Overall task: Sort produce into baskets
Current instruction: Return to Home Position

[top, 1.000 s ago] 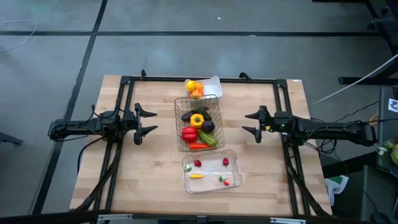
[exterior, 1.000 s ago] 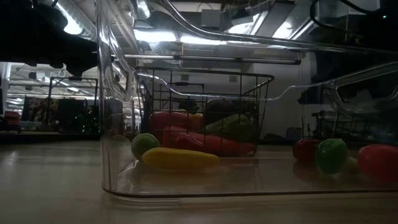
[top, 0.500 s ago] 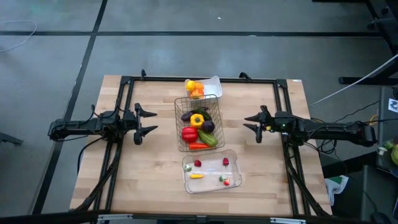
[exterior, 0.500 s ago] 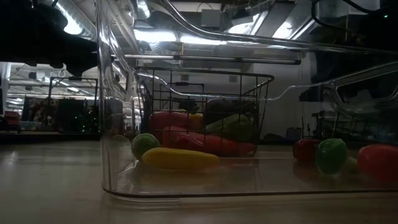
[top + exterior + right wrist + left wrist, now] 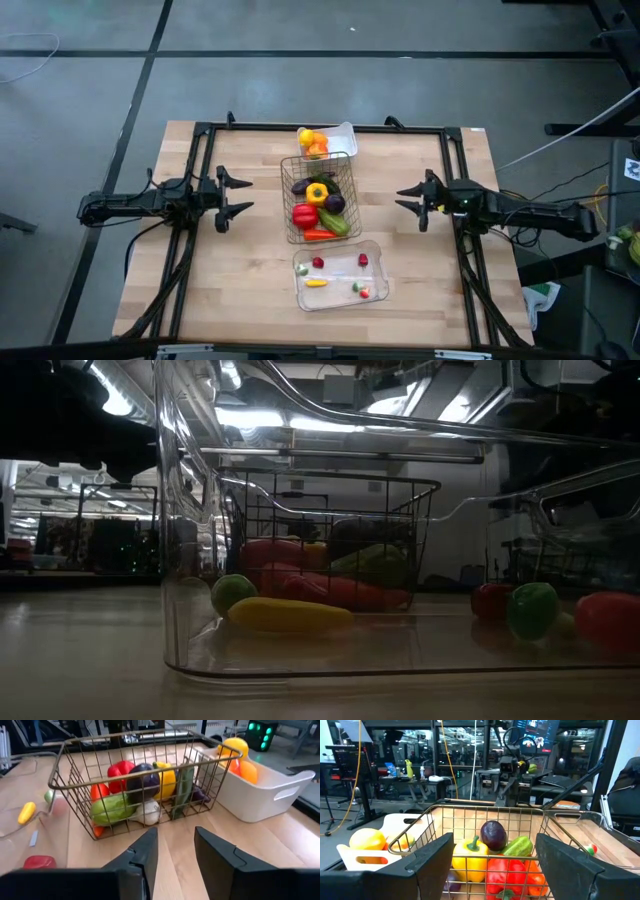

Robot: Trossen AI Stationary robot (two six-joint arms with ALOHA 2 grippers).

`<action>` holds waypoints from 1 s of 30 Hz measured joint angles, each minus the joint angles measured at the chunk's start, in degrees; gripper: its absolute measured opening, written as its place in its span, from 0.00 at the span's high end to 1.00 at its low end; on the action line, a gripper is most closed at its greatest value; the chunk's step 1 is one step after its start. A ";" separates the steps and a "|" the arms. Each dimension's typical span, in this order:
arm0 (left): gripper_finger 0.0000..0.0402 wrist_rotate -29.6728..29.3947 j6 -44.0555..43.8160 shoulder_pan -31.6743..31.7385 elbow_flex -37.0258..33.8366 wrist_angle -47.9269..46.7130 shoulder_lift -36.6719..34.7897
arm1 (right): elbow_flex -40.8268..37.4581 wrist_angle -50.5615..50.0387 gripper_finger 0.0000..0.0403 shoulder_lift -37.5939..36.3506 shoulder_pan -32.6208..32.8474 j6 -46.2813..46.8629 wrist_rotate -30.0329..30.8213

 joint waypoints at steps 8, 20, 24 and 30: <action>0.31 -0.01 0.00 0.00 0.00 -0.01 0.01 | 0.00 -6.37 0.69 -6.56 0.00 -0.50 -1.17; 0.31 0.01 0.00 0.00 0.00 0.02 -0.01 | 0.37 -12.35 0.69 -15.88 0.04 -1.78 -2.49; 0.31 0.02 0.01 -0.01 0.00 -0.01 -0.01 | 0.32 -11.99 0.69 -15.89 0.04 -2.04 -3.69; 0.31 0.02 0.00 0.00 0.00 0.01 -0.01 | -0.08 -8.48 0.69 -15.88 0.02 -4.85 -5.61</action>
